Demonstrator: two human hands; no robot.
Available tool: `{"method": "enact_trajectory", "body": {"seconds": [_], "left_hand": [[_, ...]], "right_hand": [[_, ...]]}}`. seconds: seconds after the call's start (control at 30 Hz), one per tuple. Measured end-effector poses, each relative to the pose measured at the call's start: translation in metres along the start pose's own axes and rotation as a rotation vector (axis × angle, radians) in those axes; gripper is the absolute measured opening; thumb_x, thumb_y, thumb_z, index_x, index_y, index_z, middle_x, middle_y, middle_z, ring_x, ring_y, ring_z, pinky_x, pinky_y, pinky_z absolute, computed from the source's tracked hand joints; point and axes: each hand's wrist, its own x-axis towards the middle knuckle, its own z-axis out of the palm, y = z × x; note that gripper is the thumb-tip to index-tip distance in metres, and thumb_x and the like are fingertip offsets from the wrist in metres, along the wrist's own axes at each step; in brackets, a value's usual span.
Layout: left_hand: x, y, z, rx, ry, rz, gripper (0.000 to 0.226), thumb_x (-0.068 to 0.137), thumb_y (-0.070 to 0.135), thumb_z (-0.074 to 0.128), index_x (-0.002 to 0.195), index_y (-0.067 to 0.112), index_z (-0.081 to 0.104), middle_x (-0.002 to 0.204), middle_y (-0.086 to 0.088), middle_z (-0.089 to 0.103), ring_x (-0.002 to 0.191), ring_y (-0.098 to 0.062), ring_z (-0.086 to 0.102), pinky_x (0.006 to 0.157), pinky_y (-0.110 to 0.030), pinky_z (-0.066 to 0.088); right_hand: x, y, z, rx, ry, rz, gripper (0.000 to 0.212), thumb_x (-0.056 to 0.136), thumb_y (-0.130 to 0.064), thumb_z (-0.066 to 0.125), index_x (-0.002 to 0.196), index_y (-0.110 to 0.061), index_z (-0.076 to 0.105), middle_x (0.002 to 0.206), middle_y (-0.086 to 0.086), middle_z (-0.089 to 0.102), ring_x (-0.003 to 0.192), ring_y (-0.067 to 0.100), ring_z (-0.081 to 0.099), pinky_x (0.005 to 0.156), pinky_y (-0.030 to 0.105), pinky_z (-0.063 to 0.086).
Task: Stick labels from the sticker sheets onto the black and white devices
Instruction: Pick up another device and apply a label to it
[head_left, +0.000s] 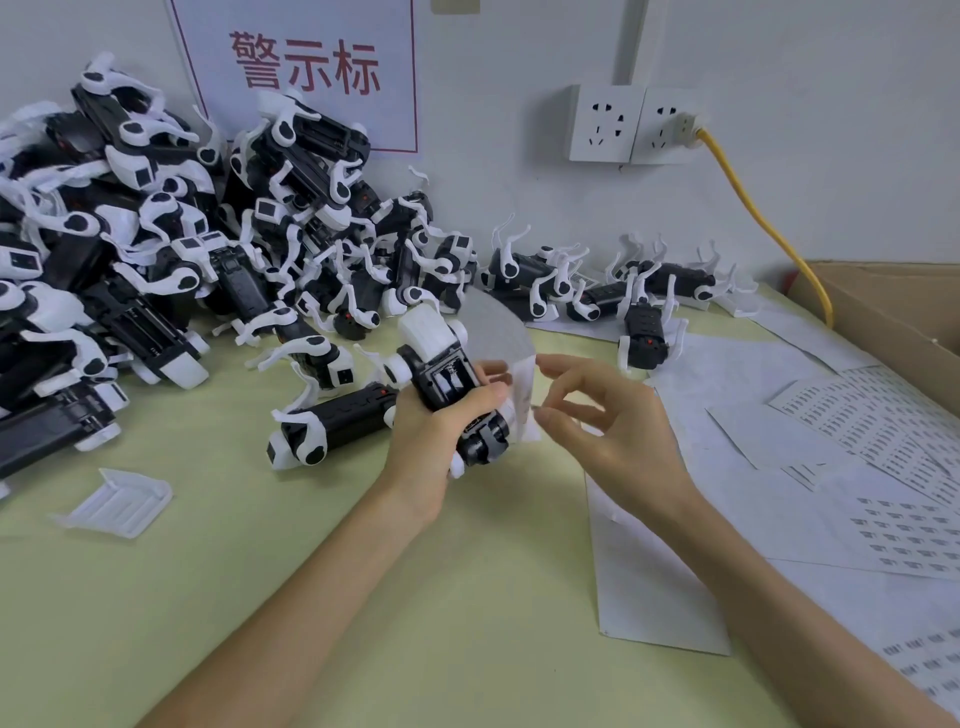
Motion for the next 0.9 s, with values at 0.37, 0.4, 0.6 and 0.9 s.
{"method": "enact_trajectory", "body": {"seconds": [0.37,0.4,0.6,0.9], "left_hand": [[-0.013,0.004,0.002,0.301,-0.141,0.349,0.015,0.083,0.009,0.069,0.079,-0.003,0.061,0.108,-0.004,0.075,0.107,-0.02,0.072,0.078,-0.021,0.054],[-0.013,0.004,0.004,0.294,-0.148,0.307,0.015,0.081,0.009,0.069,0.076,-0.001,0.06,0.107,-0.004,0.076,0.107,-0.02,0.072,0.077,-0.022,0.055],[-0.014,0.003,0.006,0.235,-0.137,0.097,0.018,0.079,0.014,0.07,0.077,0.001,0.059,0.107,-0.006,0.078,0.108,-0.023,0.073,0.083,-0.04,0.058],[-0.015,0.008,0.008,0.198,-0.17,0.022,0.014,0.077,0.014,0.071,0.075,0.006,0.059,0.107,-0.015,0.076,0.109,-0.025,0.073,0.08,-0.031,0.058]], "right_hand": [[0.007,0.0,-0.007,-0.006,0.047,0.035,0.026,0.086,0.009,0.07,0.08,-0.016,0.071,0.078,-0.005,0.073,0.075,0.013,0.069,0.072,0.022,0.054],[0.007,0.001,-0.007,-0.012,0.053,0.036,0.025,0.086,0.008,0.069,0.082,-0.016,0.072,0.078,-0.007,0.073,0.075,0.013,0.069,0.072,0.022,0.054],[0.006,0.0,-0.008,-0.052,0.081,0.012,0.026,0.087,0.006,0.068,0.085,-0.019,0.074,0.081,-0.005,0.074,0.076,0.009,0.069,0.073,0.017,0.052],[0.005,0.0,-0.008,-0.102,0.089,-0.032,0.021,0.089,0.001,0.067,0.085,-0.019,0.071,0.081,-0.013,0.071,0.08,0.011,0.068,0.074,0.025,0.055]]}}
